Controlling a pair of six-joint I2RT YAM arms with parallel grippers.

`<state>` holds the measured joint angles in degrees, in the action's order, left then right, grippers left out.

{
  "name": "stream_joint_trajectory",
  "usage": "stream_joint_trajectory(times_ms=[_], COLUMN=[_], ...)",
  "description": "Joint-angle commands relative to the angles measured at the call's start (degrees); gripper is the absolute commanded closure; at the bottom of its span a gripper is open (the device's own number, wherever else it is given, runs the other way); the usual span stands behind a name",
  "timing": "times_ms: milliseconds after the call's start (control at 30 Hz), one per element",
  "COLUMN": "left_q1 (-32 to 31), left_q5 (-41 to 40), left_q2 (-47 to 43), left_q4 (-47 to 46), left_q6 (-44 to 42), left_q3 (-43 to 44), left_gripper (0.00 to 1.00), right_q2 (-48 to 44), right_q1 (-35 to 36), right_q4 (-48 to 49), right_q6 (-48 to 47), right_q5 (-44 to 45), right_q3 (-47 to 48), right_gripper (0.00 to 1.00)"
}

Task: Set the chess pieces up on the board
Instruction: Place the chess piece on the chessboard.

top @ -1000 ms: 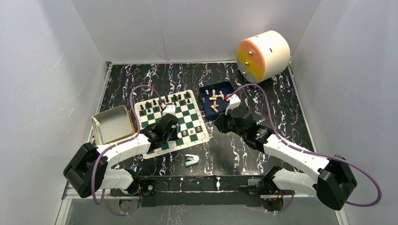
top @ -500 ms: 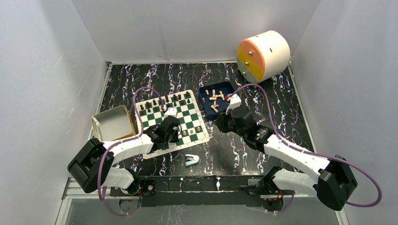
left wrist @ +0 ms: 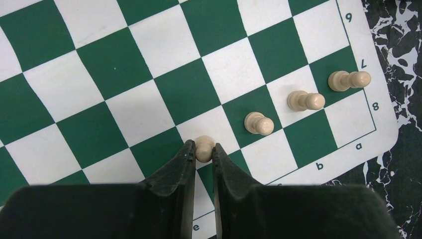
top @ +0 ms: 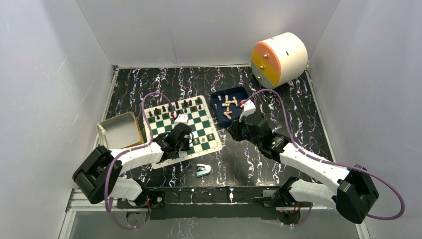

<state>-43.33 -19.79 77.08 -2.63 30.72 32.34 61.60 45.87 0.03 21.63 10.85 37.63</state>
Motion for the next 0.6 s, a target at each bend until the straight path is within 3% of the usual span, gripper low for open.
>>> stream_joint_trajectory(times_ms=[0, 233, 567], left_q1=[-0.28, -0.34, -0.37], left_q5=[-2.78, -2.39, -1.14], left_q2=[-0.61, -0.72, -1.06], left_q4=[-0.79, -1.14, -1.88], left_q6=[0.30, 0.88, 1.60], left_q3=[0.09, -0.69, -1.28], left_gripper=[0.94, 0.89, 0.90], right_q2=[-0.13, 0.07, -0.30], right_q1=[-0.08, -0.08, -0.09], right_q4=[3.21, 3.30, 3.15], right_q6=[-0.76, -0.85, -0.78], right_q5=[0.99, 1.11, 0.95], right_q3=[-0.30, -0.32, -0.43], right_gripper=[0.78, 0.78, 0.78])
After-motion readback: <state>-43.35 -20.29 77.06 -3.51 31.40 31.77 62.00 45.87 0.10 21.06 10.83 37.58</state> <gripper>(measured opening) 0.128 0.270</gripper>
